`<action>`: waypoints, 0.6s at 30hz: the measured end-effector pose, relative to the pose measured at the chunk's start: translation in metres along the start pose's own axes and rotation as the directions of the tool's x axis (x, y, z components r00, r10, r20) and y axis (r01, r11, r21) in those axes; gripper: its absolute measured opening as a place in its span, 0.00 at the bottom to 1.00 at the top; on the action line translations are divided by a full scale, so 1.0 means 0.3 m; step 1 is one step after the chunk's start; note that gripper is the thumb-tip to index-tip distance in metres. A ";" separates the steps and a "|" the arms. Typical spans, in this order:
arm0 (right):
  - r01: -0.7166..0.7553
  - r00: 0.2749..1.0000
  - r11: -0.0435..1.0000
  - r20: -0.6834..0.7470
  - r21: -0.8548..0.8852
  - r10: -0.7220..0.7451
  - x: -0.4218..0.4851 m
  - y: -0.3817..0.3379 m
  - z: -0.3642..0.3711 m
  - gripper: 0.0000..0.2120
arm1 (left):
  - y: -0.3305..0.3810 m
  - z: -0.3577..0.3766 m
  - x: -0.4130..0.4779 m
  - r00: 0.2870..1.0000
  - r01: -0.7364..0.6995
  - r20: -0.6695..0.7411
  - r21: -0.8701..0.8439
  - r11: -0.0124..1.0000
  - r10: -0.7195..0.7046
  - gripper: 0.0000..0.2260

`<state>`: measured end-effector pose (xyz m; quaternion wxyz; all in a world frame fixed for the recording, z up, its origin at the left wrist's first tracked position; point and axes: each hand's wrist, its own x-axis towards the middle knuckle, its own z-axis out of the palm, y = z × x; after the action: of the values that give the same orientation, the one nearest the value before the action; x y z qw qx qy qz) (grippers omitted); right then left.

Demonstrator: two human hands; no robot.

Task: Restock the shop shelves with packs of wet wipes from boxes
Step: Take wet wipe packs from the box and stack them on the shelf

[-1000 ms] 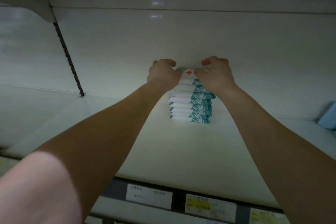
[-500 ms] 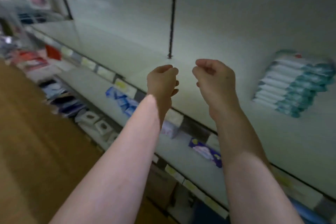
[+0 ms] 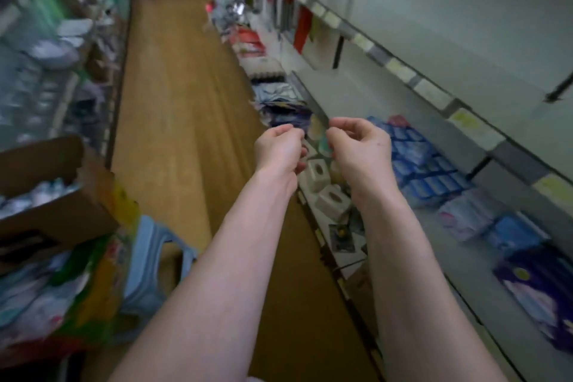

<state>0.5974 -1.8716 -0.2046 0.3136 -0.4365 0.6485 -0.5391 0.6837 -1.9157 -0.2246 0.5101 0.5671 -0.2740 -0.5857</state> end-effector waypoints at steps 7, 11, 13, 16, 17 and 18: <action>0.015 0.949 1.000 0.316 -0.020 -0.008 -0.123 -0.071 0.508 0.06 | 0.107 -0.530 0.133 0.949 -0.050 -0.315 -0.127 0.991 0.007 0.07; 0.040 0.859 0.999 0.511 -0.021 -0.023 -0.177 -0.106 0.778 0.06 | 0.142 -0.792 0.178 0.882 -0.080 -0.471 -0.188 0.979 -0.019 0.07; 0.033 0.794 0.999 0.607 -0.020 -0.014 -0.197 -0.116 0.897 0.06 | 0.160 -0.902 0.205 0.849 -0.100 -0.528 -0.212 0.972 -0.027 0.07; 0.038 0.711 0.999 0.703 -0.015 -0.016 -0.205 -0.126 1.066 0.05 | 0.193 -1.034 0.259 0.791 -0.145 -0.611 -0.248 0.958 -0.039 0.09; 0.038 0.689 0.999 0.724 -0.013 -0.017 -0.201 -0.131 1.116 0.05 | 0.204 -1.066 0.278 0.772 -0.158 -0.634 -0.256 0.954 -0.042 0.09; 0.036 0.670 0.999 0.742 -0.011 -0.016 -0.192 -0.135 1.164 0.06 | 0.215 -1.094 0.300 0.758 -0.165 -0.650 -0.262 0.951 -0.048 0.10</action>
<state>0.9373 -1.9695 -0.2465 0.5366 -0.6308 0.4657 -0.3119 1.0267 -1.9343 -0.2690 0.6722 0.6406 -0.0050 -0.3712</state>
